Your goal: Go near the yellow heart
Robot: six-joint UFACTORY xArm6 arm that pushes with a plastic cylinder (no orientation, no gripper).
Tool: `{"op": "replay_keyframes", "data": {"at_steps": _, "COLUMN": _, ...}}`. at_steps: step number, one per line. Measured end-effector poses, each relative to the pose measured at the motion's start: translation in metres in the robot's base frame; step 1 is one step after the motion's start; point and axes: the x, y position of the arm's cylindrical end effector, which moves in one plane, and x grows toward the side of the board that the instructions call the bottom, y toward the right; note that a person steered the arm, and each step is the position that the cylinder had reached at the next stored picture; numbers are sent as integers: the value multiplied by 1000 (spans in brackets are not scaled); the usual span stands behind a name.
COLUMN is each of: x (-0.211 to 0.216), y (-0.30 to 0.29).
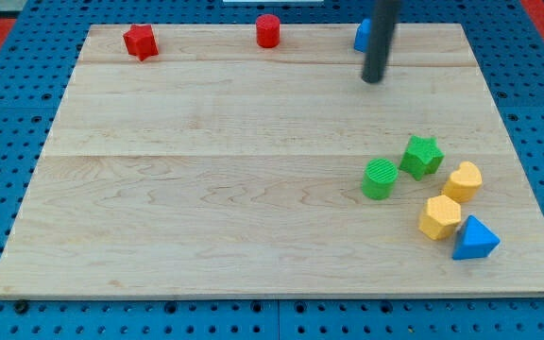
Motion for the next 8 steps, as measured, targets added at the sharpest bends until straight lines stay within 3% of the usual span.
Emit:
{"op": "replay_keyframes", "data": {"at_steps": 1, "x": 42, "y": 34}}
{"op": "replay_keyframes", "data": {"at_steps": 3, "x": 85, "y": 77}}
{"op": "replay_keyframes", "data": {"at_steps": 8, "x": 104, "y": 78}}
